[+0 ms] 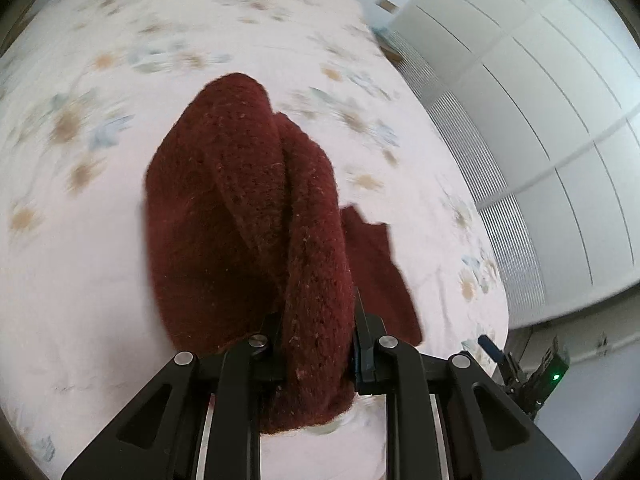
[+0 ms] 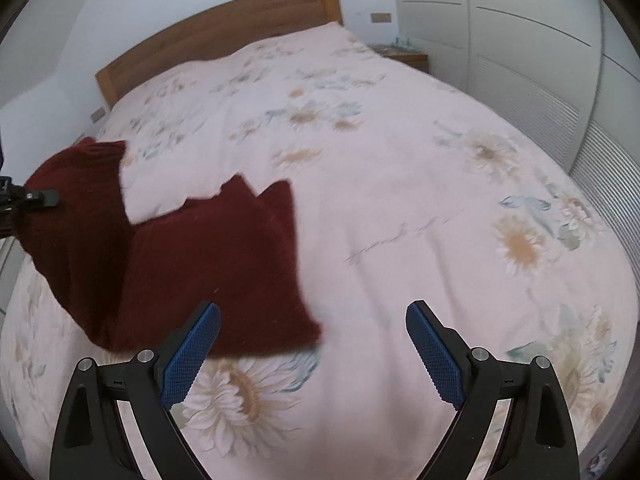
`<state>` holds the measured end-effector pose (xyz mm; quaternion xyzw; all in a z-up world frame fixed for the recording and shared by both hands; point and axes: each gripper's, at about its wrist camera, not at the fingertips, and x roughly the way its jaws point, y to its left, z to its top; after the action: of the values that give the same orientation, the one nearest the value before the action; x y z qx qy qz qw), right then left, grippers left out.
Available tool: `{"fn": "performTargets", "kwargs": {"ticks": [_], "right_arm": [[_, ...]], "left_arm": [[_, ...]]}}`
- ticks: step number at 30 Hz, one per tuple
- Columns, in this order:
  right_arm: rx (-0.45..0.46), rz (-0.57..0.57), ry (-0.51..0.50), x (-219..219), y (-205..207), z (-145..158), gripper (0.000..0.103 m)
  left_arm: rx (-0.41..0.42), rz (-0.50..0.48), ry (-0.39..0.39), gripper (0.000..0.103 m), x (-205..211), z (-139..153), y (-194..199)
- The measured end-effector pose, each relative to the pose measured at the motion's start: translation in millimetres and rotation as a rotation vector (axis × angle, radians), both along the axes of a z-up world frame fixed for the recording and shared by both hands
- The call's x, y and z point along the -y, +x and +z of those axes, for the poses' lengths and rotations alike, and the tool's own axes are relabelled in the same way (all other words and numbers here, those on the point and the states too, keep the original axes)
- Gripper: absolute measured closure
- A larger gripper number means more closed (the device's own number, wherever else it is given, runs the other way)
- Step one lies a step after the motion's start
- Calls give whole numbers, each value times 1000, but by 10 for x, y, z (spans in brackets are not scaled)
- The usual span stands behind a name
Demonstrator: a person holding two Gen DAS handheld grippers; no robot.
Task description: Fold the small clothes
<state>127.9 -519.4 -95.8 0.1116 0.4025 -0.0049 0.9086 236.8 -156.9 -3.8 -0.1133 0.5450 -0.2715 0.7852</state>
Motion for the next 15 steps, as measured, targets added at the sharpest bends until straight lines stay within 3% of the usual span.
{"fn": "performTargets", "kwargs": {"ticks": [4,7,11,15], "right_arm": [[-6,-30,0,183,-46,-2,9],[-53,-37,-2,275,-80,-113,9],[-127,-34,-28,327,-110,-306,9],[-164,-45,-11,381,-153,-460,9]], "left_arm": [[-26,-83,53,87,671,-282,-94],[-58,-121,128,87,1070,-683,-139],[-62,-117,233,86,1237,-1037,-179],[-24,-107,310,80,1324,-1081,-285]]}}
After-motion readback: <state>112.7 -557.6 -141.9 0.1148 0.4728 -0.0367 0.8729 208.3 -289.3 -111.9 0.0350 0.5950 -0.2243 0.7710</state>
